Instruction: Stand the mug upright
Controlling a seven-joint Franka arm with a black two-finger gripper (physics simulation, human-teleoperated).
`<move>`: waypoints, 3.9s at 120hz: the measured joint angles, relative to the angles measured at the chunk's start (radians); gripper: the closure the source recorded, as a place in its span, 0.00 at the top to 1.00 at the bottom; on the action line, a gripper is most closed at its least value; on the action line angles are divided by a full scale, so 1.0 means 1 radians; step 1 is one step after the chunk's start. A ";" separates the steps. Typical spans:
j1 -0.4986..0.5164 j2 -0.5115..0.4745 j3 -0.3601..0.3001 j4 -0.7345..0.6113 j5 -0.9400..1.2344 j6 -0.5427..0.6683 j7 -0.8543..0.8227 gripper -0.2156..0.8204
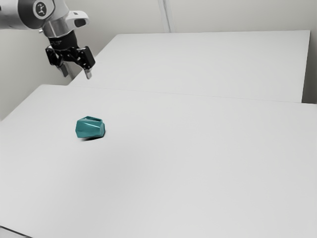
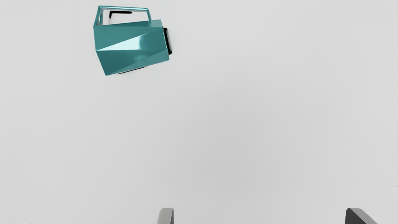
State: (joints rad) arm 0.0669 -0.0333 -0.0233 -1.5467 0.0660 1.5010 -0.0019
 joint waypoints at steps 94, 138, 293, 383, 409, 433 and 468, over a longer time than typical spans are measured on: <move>0.200 -0.042 0.002 -0.053 -0.060 0.002 0.016 0.79; 0.342 -0.029 0.043 -0.169 -0.223 0.147 0.155 0.79; 0.507 0.433 0.098 -0.167 -0.862 0.388 0.919 0.79; 0.492 0.528 0.094 -0.156 -0.946 0.387 0.945 0.79; 0.493 0.553 0.094 -0.158 -1.013 0.354 0.964 0.79; 0.492 0.568 0.091 -0.158 -1.047 0.332 0.983 0.78; 0.491 0.570 0.091 -0.159 -1.055 0.316 1.001 0.50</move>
State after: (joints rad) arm 0.5584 0.5363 0.0672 -1.7061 -0.9889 1.8171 0.9989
